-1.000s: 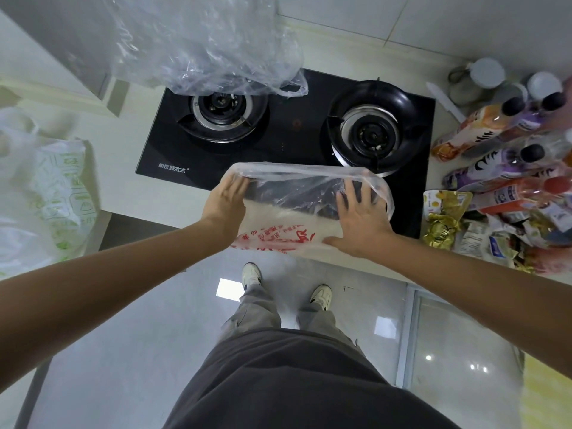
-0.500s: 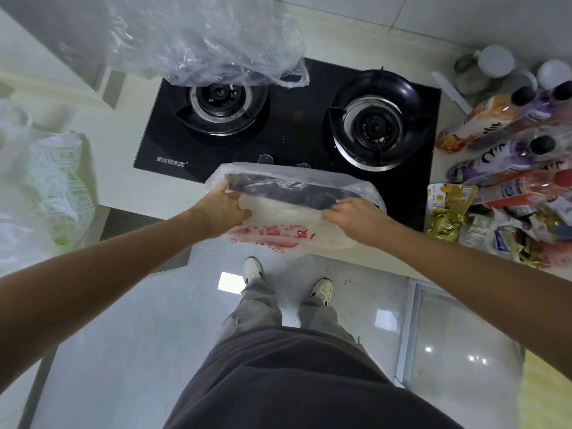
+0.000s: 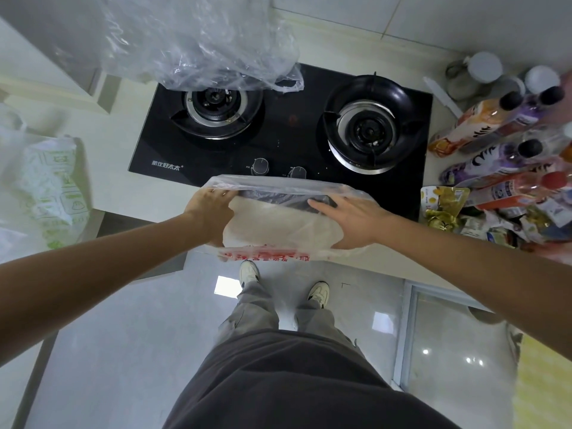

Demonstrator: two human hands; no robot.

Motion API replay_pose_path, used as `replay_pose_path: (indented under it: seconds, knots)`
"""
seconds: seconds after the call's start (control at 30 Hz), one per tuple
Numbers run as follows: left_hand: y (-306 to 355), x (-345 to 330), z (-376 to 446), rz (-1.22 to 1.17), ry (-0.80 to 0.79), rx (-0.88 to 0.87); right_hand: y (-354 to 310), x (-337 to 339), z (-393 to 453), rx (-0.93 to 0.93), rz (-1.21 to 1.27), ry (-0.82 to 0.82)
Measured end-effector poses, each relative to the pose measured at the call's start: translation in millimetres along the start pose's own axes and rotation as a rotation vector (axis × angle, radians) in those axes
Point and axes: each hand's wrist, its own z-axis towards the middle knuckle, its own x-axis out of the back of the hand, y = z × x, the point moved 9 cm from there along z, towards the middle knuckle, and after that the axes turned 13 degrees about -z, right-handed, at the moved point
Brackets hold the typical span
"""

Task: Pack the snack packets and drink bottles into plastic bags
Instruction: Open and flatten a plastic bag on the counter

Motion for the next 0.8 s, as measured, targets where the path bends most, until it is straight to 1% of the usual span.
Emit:
replay_pose_path:
  seconds: [0.1, 0.17, 0.23, 0.27, 0.33, 0.37, 0.43, 0.53, 0.63, 0.67, 0.77, 0.8]
  knots:
    - [4, 0, -3, -0.013, 0.042, -0.038, 3, -5, 0, -0.004, 0.03, -0.009]
    - [10, 5, -7, -0.017, 0.104, -0.121, 4, -5, -2, 0.001, 0.046, 0.022]
    - [20, 11, -12, 0.003, 0.193, -0.293, 4, -1, -6, 0.032, 0.013, 0.116]
    - [24, 11, -16, 0.021, 0.234, -0.387, 1, 1, -9, 0.078, -0.021, 0.181]
    - [25, 5, -24, 0.057, 0.301, -0.54, -5, 2, -15, 0.171, -0.084, 0.362]
    - [23, 1, -28, 0.074, 0.328, -0.578, -5, 2, -20, 0.195, -0.116, 0.446]
    - [22, 4, -37, 0.085, 0.411, -0.608, -3, 0, -29, 0.196, -0.181, 0.546]
    - [16, 17, -42, 0.061, 0.575, -0.578, 1, 4, -37, 0.149, -0.183, 0.621]
    - [2, 22, -26, 0.026, 0.623, -0.489, 8, 6, -32, 0.03, -0.129, 0.606]
    - [-3, 20, -16, 0.015, 0.59, -0.445, 9, 5, -29, -0.03, -0.118, 0.58]
    - [-21, 5, 15, 0.08, 0.349, -0.196, 16, -1, -20, -0.275, -0.012, 0.469]
    - [-24, 2, 21, 0.089, 0.302, -0.144, 18, -3, -15, -0.353, 0.035, 0.428]
